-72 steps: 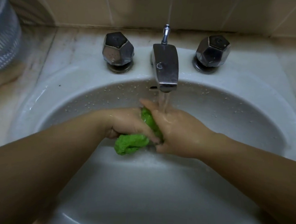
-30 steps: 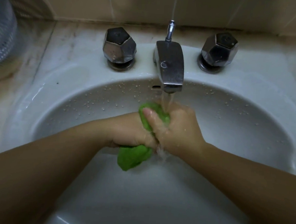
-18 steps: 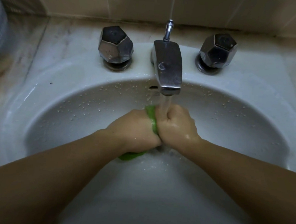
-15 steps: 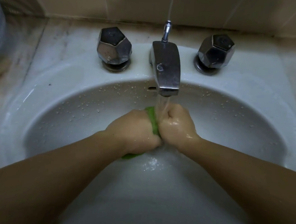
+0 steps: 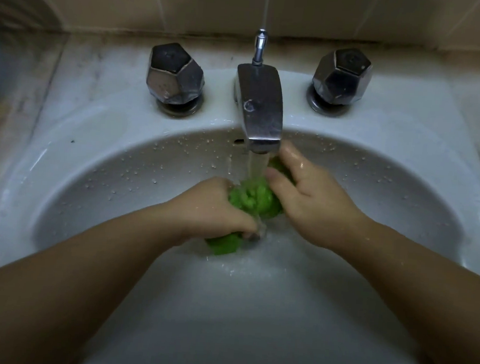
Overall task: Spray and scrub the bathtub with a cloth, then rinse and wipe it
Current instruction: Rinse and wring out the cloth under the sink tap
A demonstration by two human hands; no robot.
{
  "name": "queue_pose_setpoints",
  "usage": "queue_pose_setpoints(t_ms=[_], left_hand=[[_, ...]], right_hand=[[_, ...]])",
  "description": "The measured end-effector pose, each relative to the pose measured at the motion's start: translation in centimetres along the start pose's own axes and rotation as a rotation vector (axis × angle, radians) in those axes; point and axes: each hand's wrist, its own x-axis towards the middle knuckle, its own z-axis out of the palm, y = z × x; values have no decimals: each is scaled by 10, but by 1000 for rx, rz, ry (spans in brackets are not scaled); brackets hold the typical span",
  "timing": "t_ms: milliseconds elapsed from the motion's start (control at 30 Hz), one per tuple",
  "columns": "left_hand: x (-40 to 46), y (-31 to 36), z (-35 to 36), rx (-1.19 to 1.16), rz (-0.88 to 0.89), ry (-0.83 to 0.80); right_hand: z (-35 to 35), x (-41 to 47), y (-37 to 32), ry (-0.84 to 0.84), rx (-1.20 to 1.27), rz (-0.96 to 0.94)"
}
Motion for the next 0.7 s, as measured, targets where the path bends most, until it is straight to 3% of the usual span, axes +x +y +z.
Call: queue_pose_setpoints(t_ms=[100, 200, 267, 400, 567, 700], left_hand=[[-6, 6, 5, -30, 118, -40], [-8, 9, 7, -94, 265, -108], [-1, 6, 11, -32, 385, -49], [19, -7, 17, 153, 452, 62], [14, -4, 15, 615, 642, 298], [12, -1, 21, 565, 737, 348]], right_hand=[[0, -8, -4, -26, -74, -82], [7, -8, -6, 115, 38, 59], [10, -4, -3, 210, 79, 177], [7, 3, -3, 182, 134, 315], [9, 5, -8, 165, 293, 463], [-1, 6, -5, 175, 370, 522]])
